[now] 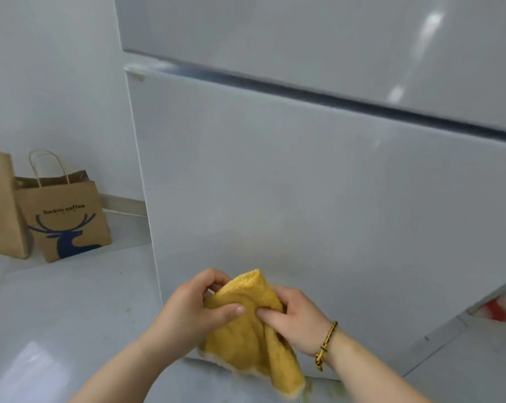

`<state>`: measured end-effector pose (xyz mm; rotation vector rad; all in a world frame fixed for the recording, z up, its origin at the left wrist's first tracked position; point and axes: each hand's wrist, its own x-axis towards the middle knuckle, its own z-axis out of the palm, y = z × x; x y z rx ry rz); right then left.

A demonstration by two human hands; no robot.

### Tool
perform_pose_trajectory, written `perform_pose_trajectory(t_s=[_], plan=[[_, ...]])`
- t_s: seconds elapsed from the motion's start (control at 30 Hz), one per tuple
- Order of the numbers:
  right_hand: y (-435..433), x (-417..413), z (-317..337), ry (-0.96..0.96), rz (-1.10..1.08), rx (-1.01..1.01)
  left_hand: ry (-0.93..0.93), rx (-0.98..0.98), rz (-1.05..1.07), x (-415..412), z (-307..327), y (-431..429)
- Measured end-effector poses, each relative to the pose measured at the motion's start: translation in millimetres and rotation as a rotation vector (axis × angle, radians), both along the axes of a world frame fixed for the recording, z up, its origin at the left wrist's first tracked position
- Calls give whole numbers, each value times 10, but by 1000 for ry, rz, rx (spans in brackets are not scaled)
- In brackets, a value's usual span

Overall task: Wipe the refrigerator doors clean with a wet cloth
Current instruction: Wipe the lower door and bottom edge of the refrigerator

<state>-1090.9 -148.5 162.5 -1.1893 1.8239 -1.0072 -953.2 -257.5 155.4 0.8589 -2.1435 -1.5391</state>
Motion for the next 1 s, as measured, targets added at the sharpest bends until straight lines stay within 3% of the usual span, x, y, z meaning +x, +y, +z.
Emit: perform_pose_trajectory(t_s=[0.2, 0.5, 0.63, 0.77, 0.9, 1.0], plan=[[385, -138, 1435, -16, -58, 47, -231, 93, -163, -88, 1337, 156], [1255, 112, 3275, 97, -368, -66, -165, 382, -226, -198, 3290, 723], [1579, 301, 3628, 212, -419, -139, -66, 580, -229, -229, 3785, 1068], [1907, 416, 3666, 183, -364, -196, 52, 726, -228, -316, 3955, 1586], [2524, 236, 3598, 29, -404, -178, 76, 704, -258, -624, 4040, 2327], [2987, 1, 3577, 45, -491, -200, 103, 707, -419, -840, 4099, 2797]])
